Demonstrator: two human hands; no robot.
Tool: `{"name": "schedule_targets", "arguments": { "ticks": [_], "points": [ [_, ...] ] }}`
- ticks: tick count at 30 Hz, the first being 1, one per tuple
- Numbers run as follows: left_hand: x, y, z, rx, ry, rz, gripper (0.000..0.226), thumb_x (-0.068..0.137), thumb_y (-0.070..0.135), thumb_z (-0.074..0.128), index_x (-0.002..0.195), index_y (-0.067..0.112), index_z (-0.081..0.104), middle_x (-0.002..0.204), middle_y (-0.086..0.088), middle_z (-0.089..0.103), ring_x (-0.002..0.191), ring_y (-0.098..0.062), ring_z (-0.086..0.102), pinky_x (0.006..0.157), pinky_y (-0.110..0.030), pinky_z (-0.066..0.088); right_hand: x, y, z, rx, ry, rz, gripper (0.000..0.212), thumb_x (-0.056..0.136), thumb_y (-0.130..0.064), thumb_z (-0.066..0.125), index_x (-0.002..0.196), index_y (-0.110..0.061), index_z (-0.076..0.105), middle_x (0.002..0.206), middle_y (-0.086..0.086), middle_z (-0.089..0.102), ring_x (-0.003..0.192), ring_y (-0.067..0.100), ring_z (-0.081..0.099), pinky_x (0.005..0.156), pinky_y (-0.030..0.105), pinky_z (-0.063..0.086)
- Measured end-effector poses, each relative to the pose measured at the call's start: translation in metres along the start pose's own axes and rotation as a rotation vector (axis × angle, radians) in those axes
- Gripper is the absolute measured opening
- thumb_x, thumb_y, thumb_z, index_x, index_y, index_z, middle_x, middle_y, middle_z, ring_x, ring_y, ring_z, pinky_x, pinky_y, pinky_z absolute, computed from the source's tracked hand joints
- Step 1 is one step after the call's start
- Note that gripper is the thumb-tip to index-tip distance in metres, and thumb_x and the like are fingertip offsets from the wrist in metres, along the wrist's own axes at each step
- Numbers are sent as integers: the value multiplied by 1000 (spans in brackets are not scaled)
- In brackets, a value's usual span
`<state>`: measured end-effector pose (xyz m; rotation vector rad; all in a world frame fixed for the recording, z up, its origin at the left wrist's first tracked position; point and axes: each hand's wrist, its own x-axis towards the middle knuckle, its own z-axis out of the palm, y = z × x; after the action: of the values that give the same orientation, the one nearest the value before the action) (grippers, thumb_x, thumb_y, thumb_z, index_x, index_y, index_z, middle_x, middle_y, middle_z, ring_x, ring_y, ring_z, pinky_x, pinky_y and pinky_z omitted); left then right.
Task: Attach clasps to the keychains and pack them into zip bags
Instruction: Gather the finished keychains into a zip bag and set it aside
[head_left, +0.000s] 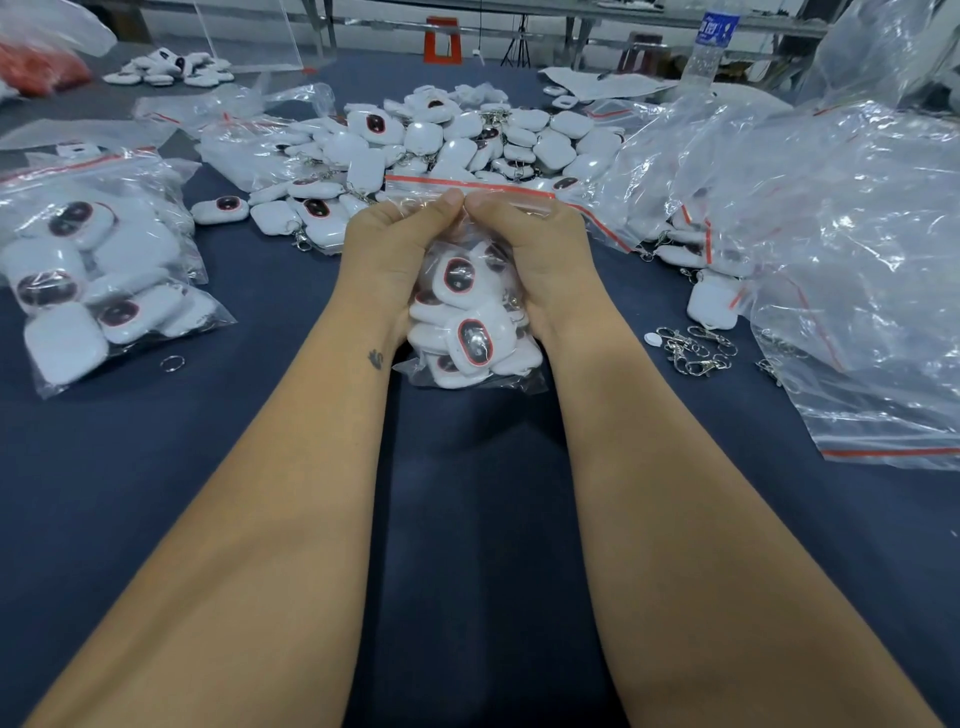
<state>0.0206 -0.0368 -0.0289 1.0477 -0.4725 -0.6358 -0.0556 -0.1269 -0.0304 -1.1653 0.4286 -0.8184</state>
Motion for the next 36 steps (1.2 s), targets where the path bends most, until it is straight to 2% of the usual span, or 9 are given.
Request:
{"name": "schedule_targets", "arguments": {
  "ticks": [5,11,17,22,25,27,31,34,36],
  "points": [
    [-3,2,-1,-52,-59,-29,9,88,4,67,84,-3,68,71,-14,72,62,-24,69,60,-31,57,2,1,-1,-17,-26,-24,3,82,2,71,80,0,71,84,24,70,80,36,68,86,59,55],
    [1,1,-2,161,103,34,17,93,13,66,76,7,68,63,-4,71,56,-16,67,53,-24,53,4,0,1,-17,1,18,16,87,-1,67,72,-7,68,70,14,68,69,28,64,77,44,54],
    [4,2,-2,99,158,5,24,91,17,67,69,9,68,71,-10,68,67,-26,63,76,-40,55,3,1,-4,1,37,-8,9,88,-1,67,79,-3,68,79,17,66,80,30,61,85,50,54],
    [3,5,0,-279,124,-167,35,101,28,46,85,4,65,71,-14,72,61,-29,71,52,-35,57,7,1,-4,-107,126,3,26,92,-11,66,67,-6,63,61,4,62,61,19,56,71,34,49],
    [6,2,-2,-98,213,-94,30,100,23,53,80,5,67,75,-16,73,68,-31,71,66,-46,61,8,1,-4,-84,154,5,29,94,-15,63,67,-9,65,60,0,63,59,14,57,71,30,49],
    [9,1,-4,-9,288,-20,26,97,16,60,74,7,67,65,-9,71,60,-23,68,65,-38,61,8,1,-4,-71,162,-3,27,94,-15,63,69,-8,67,62,1,63,61,14,57,73,31,49],
    [10,-1,-8,86,318,64,24,98,15,59,76,8,64,63,-4,69,35,-1,51,38,-12,39,8,2,-5,-88,147,-22,26,94,-15,64,70,-10,70,65,1,66,63,13,60,77,31,52],
    [11,-2,-8,22,291,75,23,100,18,56,81,7,64,77,-10,67,43,-6,57,45,-16,46,10,3,-5,-109,131,-35,25,95,-18,63,72,-11,71,67,1,68,65,13,62,78,32,54],
    [12,0,-7,-111,259,61,25,100,21,55,80,7,63,78,-11,67,61,-16,64,67,-29,59,9,3,-5,-110,85,-12,21,93,-20,66,76,-11,72,77,7,69,76,21,63,90,42,53]
  ]
}}
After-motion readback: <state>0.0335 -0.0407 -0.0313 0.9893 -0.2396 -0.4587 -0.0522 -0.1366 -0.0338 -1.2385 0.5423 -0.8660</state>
